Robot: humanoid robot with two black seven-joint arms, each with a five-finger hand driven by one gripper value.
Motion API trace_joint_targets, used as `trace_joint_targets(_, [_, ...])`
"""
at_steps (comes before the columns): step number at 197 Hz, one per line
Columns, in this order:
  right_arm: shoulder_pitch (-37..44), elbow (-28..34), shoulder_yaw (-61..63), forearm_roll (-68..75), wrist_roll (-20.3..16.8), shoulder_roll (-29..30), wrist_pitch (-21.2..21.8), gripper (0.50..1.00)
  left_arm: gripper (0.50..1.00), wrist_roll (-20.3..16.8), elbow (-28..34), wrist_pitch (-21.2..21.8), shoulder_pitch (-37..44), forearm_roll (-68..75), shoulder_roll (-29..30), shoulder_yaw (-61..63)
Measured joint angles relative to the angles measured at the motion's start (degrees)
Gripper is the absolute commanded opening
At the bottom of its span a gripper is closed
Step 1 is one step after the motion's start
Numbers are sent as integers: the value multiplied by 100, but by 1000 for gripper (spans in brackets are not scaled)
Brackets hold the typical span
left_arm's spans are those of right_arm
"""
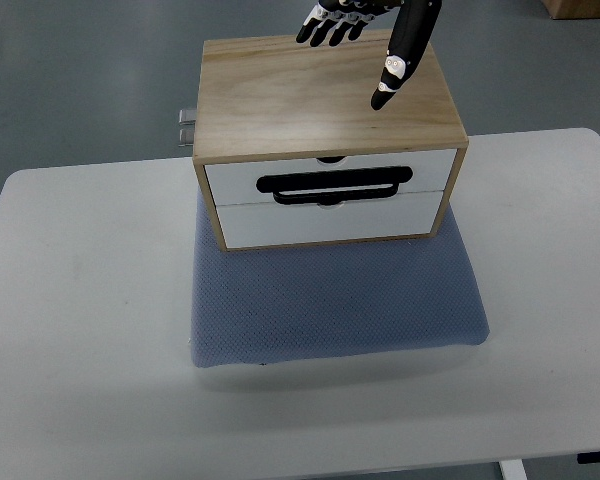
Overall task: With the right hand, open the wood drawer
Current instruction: 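Move the right hand over the box toward the upper drawer's black handle, then hook the right hand's fingers behind the black bar handle of the upper drawer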
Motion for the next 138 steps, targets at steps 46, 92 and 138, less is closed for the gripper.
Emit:
trace_joint_targets(46, [-1,374,-253,102,-120,-9,0,940,1000,0,0,0,0,-4,0,0])
trace_joint_targets(92, [-2,910,-323,137,-125,2,0,940,1000,0,0,0,0,-4,0,0])
trace_joint_targets(138, [-154,1121,-319,158,-121,50,0,940,1000,0,0,0,0,-2,0,0])
